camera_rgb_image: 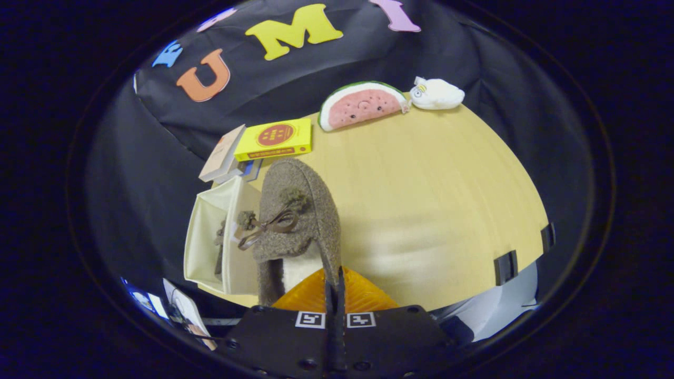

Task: Open the storage box then place both shoes into the box .Put the left shoe in first, then the right shoe, with the right side of both shoes facing outward in a uniform manner.

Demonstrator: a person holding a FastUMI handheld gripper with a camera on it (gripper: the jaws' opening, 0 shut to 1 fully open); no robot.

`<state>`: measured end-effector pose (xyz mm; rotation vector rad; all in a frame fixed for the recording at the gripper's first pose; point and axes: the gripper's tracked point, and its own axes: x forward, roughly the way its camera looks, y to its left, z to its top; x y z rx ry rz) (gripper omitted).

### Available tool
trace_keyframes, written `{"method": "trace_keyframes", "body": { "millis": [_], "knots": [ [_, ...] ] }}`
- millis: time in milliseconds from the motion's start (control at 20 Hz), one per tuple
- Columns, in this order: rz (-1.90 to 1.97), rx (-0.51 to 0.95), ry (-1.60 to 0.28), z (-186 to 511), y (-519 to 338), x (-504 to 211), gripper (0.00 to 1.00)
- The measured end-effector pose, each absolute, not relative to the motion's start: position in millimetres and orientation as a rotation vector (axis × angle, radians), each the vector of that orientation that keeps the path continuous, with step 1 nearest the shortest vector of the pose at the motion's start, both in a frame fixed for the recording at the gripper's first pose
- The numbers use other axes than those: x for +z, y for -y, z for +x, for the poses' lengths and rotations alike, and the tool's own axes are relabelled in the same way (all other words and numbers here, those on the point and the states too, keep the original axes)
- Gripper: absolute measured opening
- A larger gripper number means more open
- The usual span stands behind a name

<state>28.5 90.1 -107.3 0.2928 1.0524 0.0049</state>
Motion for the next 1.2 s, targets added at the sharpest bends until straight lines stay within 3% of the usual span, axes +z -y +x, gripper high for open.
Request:
{"method": "trace_keyframes", "body": {
  "millis": [550, 950, 1200],
  "knots": [
    [0.297, 0.234, -0.903, 74, -286, -74, 0.0],
    [0.16, 0.127, -0.979, 92, -313, -159, 0.0],
    [0.12, 0.087, -0.932, 89, -302, -168, 0.0]
  ]
}}
